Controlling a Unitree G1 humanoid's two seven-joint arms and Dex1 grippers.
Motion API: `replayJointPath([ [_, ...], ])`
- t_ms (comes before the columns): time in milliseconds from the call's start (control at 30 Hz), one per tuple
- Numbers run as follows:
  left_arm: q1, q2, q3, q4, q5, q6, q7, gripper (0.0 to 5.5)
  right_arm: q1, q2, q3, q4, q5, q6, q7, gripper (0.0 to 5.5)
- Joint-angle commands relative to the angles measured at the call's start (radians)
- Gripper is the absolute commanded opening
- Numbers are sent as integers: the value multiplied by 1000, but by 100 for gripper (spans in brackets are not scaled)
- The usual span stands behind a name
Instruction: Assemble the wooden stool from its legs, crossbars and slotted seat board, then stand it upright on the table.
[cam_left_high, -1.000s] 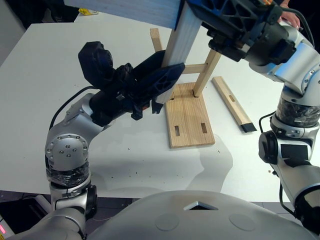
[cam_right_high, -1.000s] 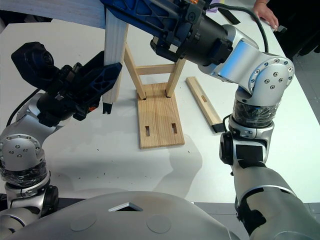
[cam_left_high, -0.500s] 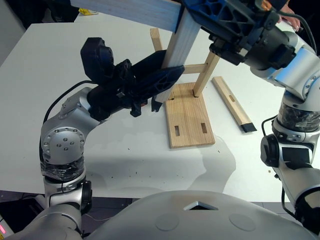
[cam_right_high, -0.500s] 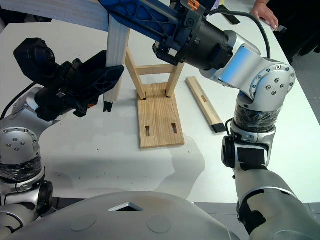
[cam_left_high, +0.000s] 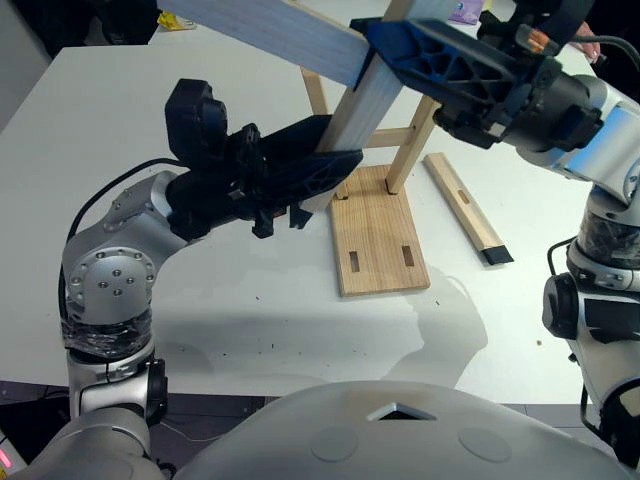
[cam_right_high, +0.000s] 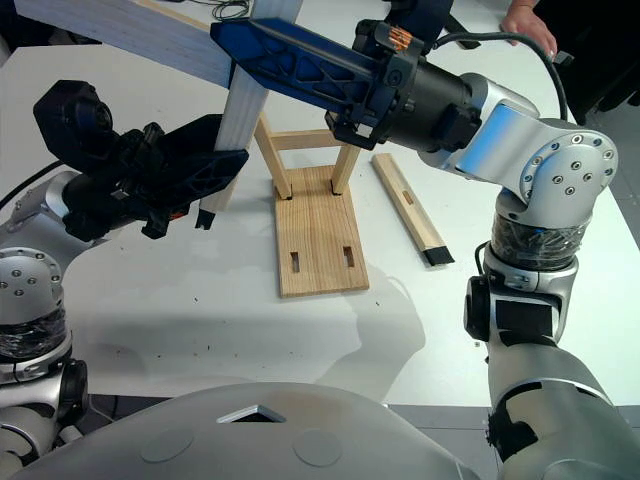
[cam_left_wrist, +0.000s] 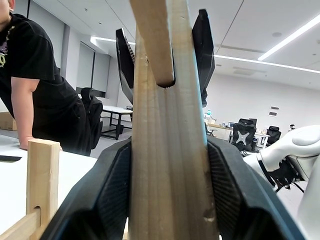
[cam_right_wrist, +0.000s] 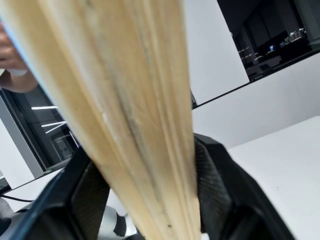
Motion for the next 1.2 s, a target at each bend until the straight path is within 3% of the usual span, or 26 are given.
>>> replayJointPath([
  [33,-8,50,70,49,24,-6,-12,203,6,-38,-43,13,61,11,77,230],
  [300,-57,30,46,96,44,19,26,203,22,-40,-44,-10,79,-12,55,230],
  [333,-56,28,45,97,41,25,36,240,22,-41,-44,-9,80,-15,53,230],
  [567,-39,41,71,83,54,26,64,343,25,-55,-54,-6,65,-27,56,224],
  [800,92,106,108,-28,130,-2,-2,360,23,-80,-80,20,-67,-41,119,206],
  [1000,239,134,232,-37,204,-56,-8,360,62,-169,-50,23,-315,-54,338,203],
  [1200,392,78,208,-34,366,-156,6,360,152,-249,55,23,-635,-192,636,203],
])
